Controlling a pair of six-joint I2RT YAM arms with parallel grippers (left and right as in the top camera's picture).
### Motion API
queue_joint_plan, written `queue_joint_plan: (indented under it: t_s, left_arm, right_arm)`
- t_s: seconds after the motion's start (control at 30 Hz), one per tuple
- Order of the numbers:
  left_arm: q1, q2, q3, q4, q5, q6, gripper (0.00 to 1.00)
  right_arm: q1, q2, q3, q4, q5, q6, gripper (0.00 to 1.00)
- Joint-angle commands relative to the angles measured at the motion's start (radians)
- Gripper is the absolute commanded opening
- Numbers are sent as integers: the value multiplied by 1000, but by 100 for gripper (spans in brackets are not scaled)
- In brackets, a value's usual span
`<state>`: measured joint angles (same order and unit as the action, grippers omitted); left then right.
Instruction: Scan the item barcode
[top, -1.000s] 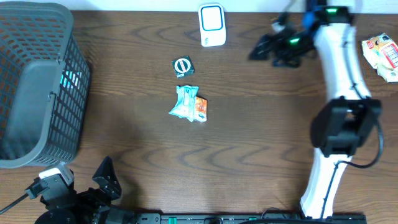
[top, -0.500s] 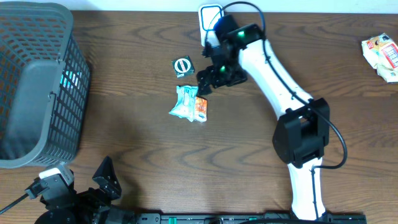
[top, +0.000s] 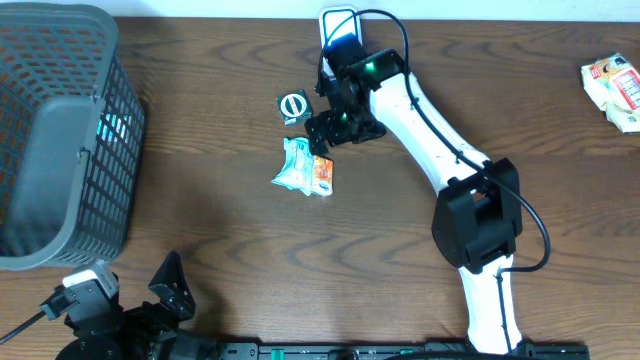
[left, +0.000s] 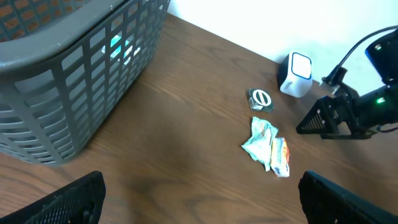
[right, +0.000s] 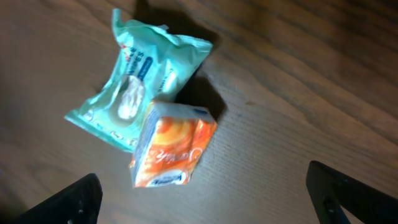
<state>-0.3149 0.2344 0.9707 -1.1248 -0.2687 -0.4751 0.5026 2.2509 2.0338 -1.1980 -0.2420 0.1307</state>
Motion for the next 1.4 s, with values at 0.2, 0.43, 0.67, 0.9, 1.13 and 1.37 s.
queue_joint_plan:
  t_s: [0.2, 0.43, 0.67, 0.9, 1.13, 1.37]
  left_arm:
    - [4, -2, -5, 1, -17, -10, 98]
    - [4, -2, -5, 1, -17, -10, 98]
    - [4, -2, -5, 1, -17, -10, 98]
    - [4, -2, -5, 0, -17, -10, 98]
    - [4, -2, -5, 1, -17, -10, 98]
    - [4, -2, -5, 1, -17, -10, 98]
  right_arm:
    - [2, 11, -157, 91, 7, 85, 99]
    - [0, 11, -158, 95, -4, 105, 99]
    - [9, 11, -160, 82, -4, 114, 79]
    - [36, 11, -165, 92, -3, 129, 73]
    - [69, 12, -165, 138, -3, 214, 53]
    - [111, 13, -182, 151, 90, 214, 42]
